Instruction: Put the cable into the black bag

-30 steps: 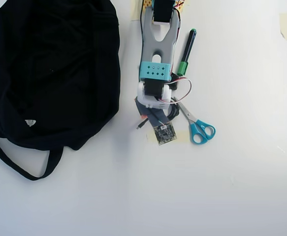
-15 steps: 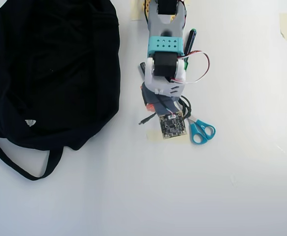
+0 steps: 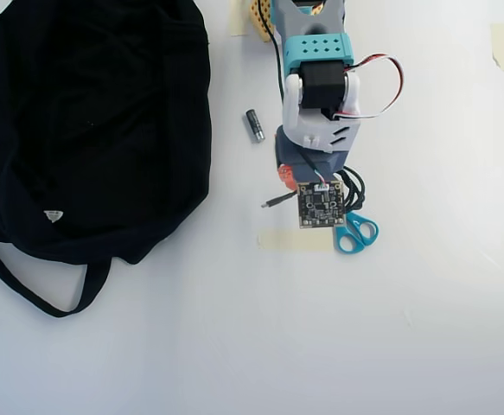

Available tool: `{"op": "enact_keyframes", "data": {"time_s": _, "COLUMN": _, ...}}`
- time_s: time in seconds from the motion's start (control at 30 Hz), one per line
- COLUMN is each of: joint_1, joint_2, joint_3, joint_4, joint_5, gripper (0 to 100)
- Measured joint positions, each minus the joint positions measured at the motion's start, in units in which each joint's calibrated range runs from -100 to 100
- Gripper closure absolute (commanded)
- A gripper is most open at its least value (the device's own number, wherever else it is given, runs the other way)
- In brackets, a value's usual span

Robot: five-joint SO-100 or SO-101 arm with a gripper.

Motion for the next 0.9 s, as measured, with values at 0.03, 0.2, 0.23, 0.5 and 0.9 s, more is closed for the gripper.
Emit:
{"op": "enact_keyframes", "data": {"time_s": 0.03, "joint_1": -0.15, "joint_2": -1.33, "joint_3": 3.07, "joint_4": -2.32, "joint_5": 0.05, "gripper": 98}}
{"op": "enact_keyframes", "data": {"time_s": 0.2, "joint_1": -0.66, "joint_2": -11.87, "joint_3": 25.0, "joint_4": -18.55, "joint_5": -0.24, "gripper": 98}}
{"op": "enact_keyframes", "data": {"time_s": 0.23, "joint_1": -0.66, "joint_2": -14.94, "joint_3": 30.03, "joint_4": -21.64, "joint_5": -0.34, "gripper": 98}}
{"op": "enact_keyframes", "data": {"time_s": 0.5, "joint_1": -0.66, "joint_2": -38.61, "joint_3": 58.25, "joint_4": -31.0, "joint_5": -2.54, "gripper": 98}}
{"op": "enact_keyframes", "data": {"time_s": 0.9, "joint_1": 5.07, "joint_2": -49.65, "joint_3": 63.36, "joint_4": -31.52, "joint_5": -11.43, "gripper": 98}}
